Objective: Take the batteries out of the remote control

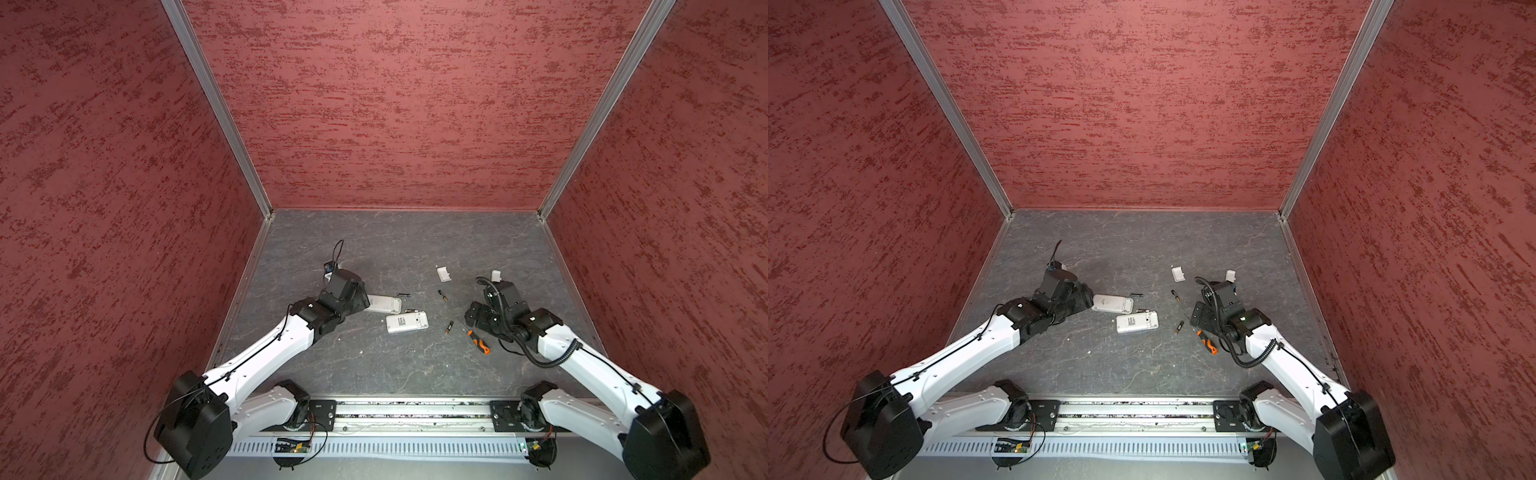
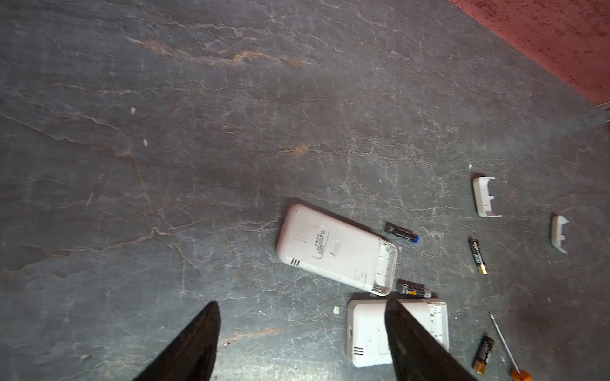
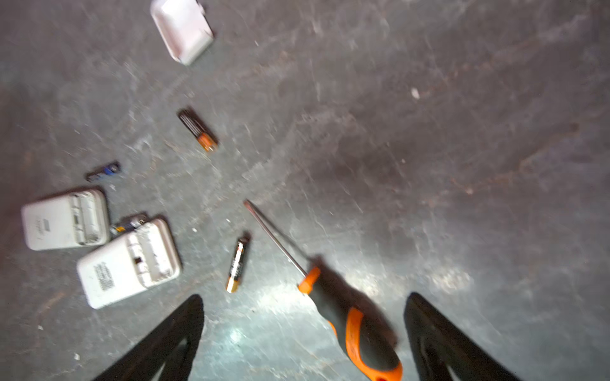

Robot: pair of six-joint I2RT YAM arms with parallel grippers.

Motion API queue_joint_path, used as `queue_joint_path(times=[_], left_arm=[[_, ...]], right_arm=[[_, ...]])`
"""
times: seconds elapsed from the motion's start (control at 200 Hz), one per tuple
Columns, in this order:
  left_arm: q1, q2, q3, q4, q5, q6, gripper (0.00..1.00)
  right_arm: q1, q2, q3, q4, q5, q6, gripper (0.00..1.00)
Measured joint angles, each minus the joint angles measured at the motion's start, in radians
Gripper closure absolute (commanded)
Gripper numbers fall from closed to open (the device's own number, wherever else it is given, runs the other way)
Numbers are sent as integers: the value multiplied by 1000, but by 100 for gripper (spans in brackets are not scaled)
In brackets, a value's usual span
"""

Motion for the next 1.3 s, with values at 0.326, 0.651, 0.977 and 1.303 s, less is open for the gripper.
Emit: queue_joint_path(times=[0.326,0.651,0.977,1.303], left_arm=[[96,-18,77,-74,-193,75,1],[207,-205,-148,230,-363,330,1],[454,-101,-342,669,-234,534,1],[546,191,-401,1088,-43,622,1]], right_arm=[[0,-28,-24,307,212,-104,1],[-1,-71,-134,547,462,-232,1],[-20,76,-41,635,610,-279,1],[-93,99,-74,797,689,-398,1]])
